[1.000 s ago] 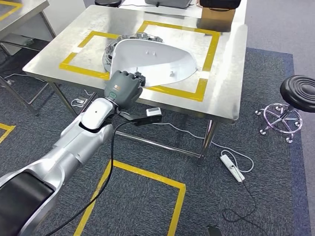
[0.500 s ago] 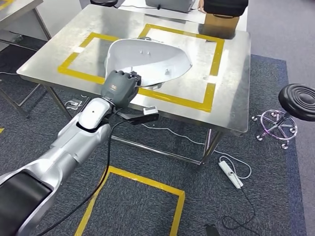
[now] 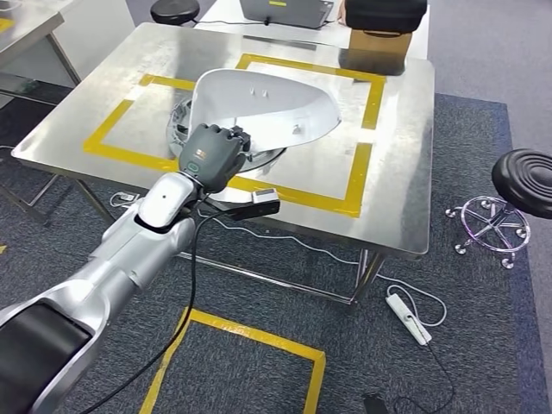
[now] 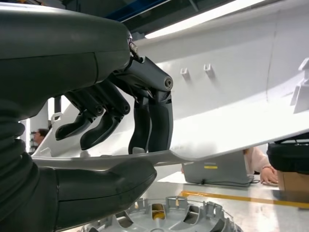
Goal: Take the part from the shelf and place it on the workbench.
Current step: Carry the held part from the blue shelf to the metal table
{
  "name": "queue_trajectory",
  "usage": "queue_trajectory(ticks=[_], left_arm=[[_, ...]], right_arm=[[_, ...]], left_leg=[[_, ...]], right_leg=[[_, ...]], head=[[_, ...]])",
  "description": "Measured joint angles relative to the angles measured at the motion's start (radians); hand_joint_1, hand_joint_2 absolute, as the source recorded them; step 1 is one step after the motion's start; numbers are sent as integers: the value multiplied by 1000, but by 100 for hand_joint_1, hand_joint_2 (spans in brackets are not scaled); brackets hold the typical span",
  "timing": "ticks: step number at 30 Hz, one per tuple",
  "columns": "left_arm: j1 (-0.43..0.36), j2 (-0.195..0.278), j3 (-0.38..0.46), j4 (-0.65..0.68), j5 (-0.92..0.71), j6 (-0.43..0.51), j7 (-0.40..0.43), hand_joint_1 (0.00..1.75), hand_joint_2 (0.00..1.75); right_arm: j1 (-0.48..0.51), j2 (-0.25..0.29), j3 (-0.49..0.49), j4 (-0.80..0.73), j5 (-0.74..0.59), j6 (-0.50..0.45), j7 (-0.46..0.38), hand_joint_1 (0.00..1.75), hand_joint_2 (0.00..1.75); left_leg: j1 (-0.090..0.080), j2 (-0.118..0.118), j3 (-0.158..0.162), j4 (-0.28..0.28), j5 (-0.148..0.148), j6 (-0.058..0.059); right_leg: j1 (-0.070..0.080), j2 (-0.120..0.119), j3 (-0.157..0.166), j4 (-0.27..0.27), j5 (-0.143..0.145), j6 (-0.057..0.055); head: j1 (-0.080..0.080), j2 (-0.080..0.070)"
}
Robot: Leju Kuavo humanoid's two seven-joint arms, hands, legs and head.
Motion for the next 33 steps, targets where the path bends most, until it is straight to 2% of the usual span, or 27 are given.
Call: queue_trajectory(ticks=[1,2,3,6,7,8,11,12,13,15,16,17,18,19,21,22,23,26,27,28,30,31,32,33], left_arm=[[3,1,0,0,0,0,0,175,175],[4,2,0,0,0,0,0,175,175],[5,3,0,0,0,0,0,175,175],[4,6,0,0,0,0,0,175,175],[3,7,0,0,0,0,0,175,175],[3,7,0,0,0,0,0,175,175],[0,5,0,0,0,0,0,175,175],[-1,5,1,-1,0,0,0,175,175],[-2,5,1,-1,0,0,0,175,175],[-2,5,0,-1,0,0,0,175,175],[0,5,0,-1,0,-1,-1,175,175],[2,5,0,-1,0,-1,-1,175,175],[3,4,-1,-1,0,-1,-2,175,175],[3,3,-1,-1,0,-1,-2,175,175],[1,2,-1,-1,0,-2,-2,175,175],[0,1,-1,0,0,-2,-2,175,175],[-1,1,-1,0,0,-3,-2,175,175],[-5,0,-1,-1,0,-2,-3,175,175],[-7,0,-1,-2,0,-2,-3,175,175],[-9,0,0,-2,0,-1,-4,175,175],[-9,0,-1,-2,-1,1,-4,175,175],[-7,1,-1,-1,-4,2,-4,175,175],[-5,1,-2,0,-7,2,-4,175,175],[-4,2,-3,0,-9,3,-4,175,175]], right_arm=[[1,0,0,0,1,0,0,0,175],[2,0,0,0,2,0,-1,0,175],[3,0,0,0,3,0,-1,0,175],[1,0,0,0,4,0,-1,0,175],[0,0,0,0,4,0,0,0,175],[-1,0,0,0,5,0,0,0,175],[-4,0,0,0,5,0,-1,0,175],[-5,0,0,0,5,0,-1,0,175],[-6,0,0,0,5,0,-1,0,175],[-7,0,0,0,4,0,-1,0,175],[-7,0,0,0,4,0,-1,0,175],[-7,0,0,0,4,0,-1,0,175],[-7,0,0,0,3,0,-1,0,175],[-7,0,0,0,4,0,-1,0,175],[-3,-1,0,0,3,0,-1,0,175],[-3,-1,0,0,3,0,-1,0,175],[-3,0,0,0,3,0,0,0,175],[-5,0,0,0,3,0,0,0,175],[-7,0,0,0,4,0,-1,0,175],[-8,-1,0,0,4,0,0,0,175],[-11,-1,0,0,4,0,0,0,175],[-11,-1,0,0,4,1,0,0,175],[-10,-1,0,0,4,1,0,0,175],[-9,-1,0,0,4,2,0,0,175]], left_leg=[[0,0,-32,27,-19,-1],[0,0,-48,23,-19,-2],[0,0,-48,-12,5,-1],[2,1,-3,-200,158,2],[3,2,8,-242,188,5],[4,2,13,-265,198,11],[6,1,32,-269,188,37],[6,0,40,-269,185,44],[5,-1,48,-269,180,49],[3,-2,64,-268,165,54],[2,-2,74,-268,155,55],[0,-2,85,-268,145,55],[-1,-3,99,-268,135,54],[-2,-3,115,-268,124,53],[-4,-4,142,-268,102,48],[-4,-4,150,-269,93,43],[-4,-5,156,-267,88,38],[-4,-5,159,-252,82,21],[-4,-5,144,-224,74,17],[-3,-4,117,-176,60,12],[-1,-4,34,-50,13,4],[-1,-4,-4,-6,-7,2],[0,-4,-30,12,-11,0],[0,-4,-38,-6,10,0]], right_leg=[[-1,1,10,0,-9,1],[-2,3,21,0,-19,3],[-3,4,35,0,-29,6],[-2,6,70,3,-62,19],[0,7,74,2,-74,24],[2,8,80,4,-81,30],[2,4,92,20,-98,46],[1,2,77,51,-110,50],[1,0,49,105,-127,52],[1,-1,-34,234,-176,54],[1,-1,-68,273,-197,55],[1,-1,-88,279,-203,54],[2,-1,-91,250,-186,52],[4,-1,-81,193,-147,48],[10,-3,-49,62,-38,36],[14,-4,-37,20,-1,29],[17,-4,-30,-3,19,22],[16,-3,-10,-13,17,7],[14,-3,-1,-14,15,3],[11,-2,6,-15,12,-1],[11,-1,17,-15,2,-6],[10,0,22,-15,-4,-6],[10,1,28,-15,-11,-5],[9,2,36,-14,-19,-2]], head=[[0,0],[0,0],[0,0],[-5,0],[-6,0],[-8,0],[-6,0],[-4,0],[-3,0],[0,0],[1,0],[2,0],[3,0],[3,0],[4,0],[4,0],[4,0],[2,0],[0,0],[-1,0],[-2,0],[-2,0],[-3,0],[-3,0]])
